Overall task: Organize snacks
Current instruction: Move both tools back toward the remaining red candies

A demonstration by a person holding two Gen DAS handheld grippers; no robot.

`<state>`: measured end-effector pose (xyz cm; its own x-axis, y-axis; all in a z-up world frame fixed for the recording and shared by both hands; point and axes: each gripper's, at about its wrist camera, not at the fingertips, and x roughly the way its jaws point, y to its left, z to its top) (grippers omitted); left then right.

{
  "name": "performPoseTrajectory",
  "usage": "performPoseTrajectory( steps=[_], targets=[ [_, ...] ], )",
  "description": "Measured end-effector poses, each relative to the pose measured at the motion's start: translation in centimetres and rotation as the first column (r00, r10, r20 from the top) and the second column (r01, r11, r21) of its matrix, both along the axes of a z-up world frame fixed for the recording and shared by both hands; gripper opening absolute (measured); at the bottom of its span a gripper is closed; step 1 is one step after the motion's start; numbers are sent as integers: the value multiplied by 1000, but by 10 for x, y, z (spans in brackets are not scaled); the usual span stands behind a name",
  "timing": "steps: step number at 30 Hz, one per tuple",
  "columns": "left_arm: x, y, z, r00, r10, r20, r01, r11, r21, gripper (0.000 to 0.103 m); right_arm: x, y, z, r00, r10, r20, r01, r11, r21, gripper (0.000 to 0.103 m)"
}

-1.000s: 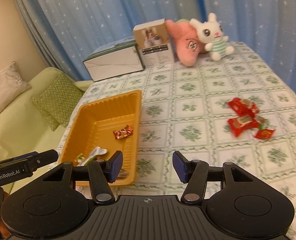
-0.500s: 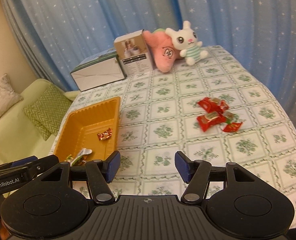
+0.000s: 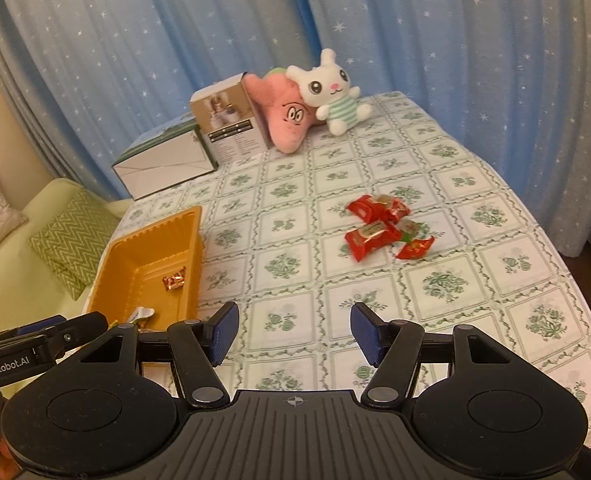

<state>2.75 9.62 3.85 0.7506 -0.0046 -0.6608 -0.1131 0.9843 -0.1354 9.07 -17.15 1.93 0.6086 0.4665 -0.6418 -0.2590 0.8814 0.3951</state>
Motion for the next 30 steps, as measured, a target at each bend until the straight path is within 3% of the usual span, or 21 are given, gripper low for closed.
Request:
performPoseTrajectory(
  steps=[16, 30],
  targets=[
    [28, -36, -13, 996, -81, -23, 81, 997, -5, 79, 14, -41, -15, 995, -99, -12, 99, 995, -16, 62],
    [85, -79, -37, 977, -206, -59, 208, 978, 26, 79, 51, -73, -44, 986, -164, 3, 164, 985, -56, 62]
  ],
)
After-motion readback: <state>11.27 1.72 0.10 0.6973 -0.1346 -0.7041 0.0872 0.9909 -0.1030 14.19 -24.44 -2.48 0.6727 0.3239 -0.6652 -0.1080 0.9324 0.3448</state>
